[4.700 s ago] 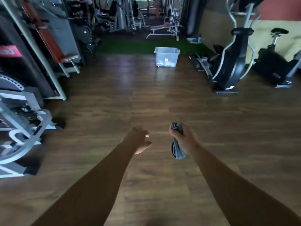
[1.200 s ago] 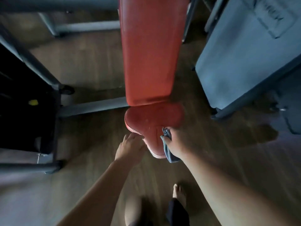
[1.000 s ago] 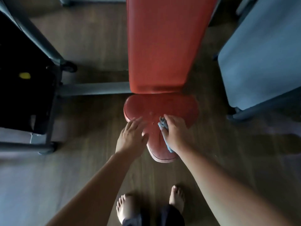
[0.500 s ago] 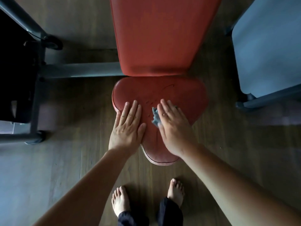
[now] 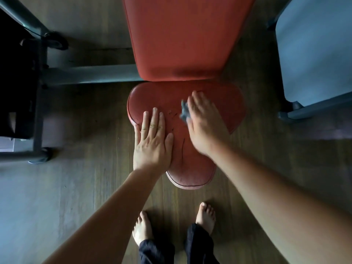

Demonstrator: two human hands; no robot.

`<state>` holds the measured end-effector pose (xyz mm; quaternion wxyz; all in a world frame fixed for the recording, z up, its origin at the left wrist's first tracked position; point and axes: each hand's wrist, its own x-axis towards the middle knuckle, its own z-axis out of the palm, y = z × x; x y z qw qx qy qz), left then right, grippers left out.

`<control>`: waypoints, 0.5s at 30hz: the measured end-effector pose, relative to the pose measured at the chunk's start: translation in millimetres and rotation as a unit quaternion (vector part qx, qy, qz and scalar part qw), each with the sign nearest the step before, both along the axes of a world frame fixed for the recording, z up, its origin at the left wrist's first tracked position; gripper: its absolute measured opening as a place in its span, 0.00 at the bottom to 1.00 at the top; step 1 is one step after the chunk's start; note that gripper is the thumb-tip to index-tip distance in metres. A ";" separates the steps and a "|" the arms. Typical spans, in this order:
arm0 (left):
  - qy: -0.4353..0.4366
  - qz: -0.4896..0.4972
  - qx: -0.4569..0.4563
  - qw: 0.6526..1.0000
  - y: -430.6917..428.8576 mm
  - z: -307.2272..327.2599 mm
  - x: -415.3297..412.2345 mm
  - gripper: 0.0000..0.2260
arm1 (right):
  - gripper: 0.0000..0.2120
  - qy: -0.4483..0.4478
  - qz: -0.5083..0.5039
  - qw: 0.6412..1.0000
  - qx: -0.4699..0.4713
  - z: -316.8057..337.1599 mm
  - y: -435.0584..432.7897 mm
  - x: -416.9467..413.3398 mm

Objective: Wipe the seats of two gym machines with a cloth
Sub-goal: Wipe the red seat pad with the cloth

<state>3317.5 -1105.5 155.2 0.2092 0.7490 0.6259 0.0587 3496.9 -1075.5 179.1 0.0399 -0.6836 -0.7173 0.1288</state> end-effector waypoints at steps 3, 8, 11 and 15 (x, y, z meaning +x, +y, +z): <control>-0.001 0.001 0.002 1.000 -0.1 1.1 0.2 0.30 | 0.29 -0.032 -0.055 0.998 -0.025 -2.3 36.1 -0.7; 0.005 0.000 0.013 1.000 -1.0 -2.5 -1.1 0.30 | 0.28 -0.009 0.005 1.000 0.001 13.2 -58.0 -18.6; 0.004 0.003 0.011 1.000 -0.4 -3.1 0.0 0.30 | 0.28 -0.006 0.022 1.000 -0.001 5.7 -24.9 -3.2; 0.003 0.008 0.009 1.000 -0.4 0.4 1.7 0.31 | 0.28 -0.040 -0.028 0.999 -0.023 -7.6 68.6 9.1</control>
